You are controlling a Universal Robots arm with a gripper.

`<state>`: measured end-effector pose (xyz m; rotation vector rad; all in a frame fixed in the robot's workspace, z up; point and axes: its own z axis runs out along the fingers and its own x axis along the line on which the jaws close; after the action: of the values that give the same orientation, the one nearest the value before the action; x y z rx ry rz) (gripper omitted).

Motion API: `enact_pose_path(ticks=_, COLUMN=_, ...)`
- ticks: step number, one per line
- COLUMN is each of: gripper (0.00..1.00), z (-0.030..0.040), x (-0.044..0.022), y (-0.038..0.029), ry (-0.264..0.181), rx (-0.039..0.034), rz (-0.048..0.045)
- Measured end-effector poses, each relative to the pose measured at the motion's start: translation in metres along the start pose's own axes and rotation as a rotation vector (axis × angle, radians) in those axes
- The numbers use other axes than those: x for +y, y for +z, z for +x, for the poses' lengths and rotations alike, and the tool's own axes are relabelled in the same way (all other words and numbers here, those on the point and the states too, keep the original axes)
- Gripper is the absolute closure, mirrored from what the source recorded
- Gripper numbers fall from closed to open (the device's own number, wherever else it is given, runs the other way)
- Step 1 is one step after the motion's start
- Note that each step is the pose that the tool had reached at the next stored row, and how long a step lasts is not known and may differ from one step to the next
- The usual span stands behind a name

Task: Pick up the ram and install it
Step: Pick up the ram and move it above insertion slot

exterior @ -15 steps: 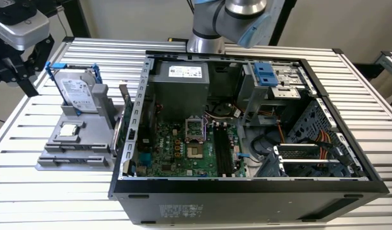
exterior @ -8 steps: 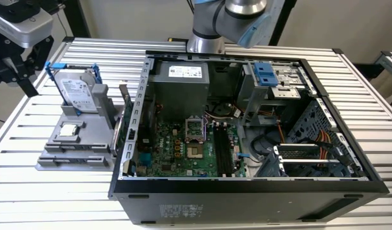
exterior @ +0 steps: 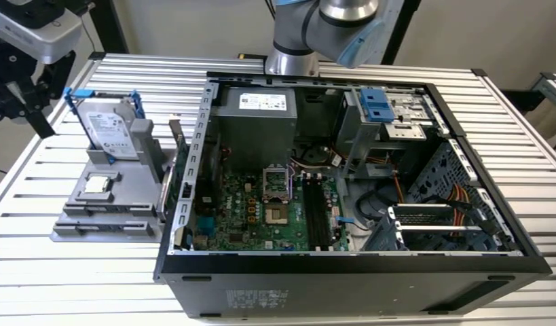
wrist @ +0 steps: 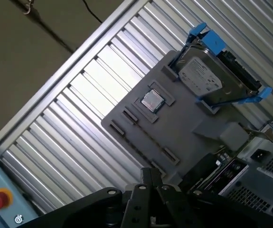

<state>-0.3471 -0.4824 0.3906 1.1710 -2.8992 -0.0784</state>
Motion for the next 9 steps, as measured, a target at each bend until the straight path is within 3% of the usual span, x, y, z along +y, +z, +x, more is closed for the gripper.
enact_pose_path(ticks=9, gripper=1.00, z=-0.0005, x=-0.0004, y=0.0000, ry=-0.118, rx=0.0028, rz=0.0026)
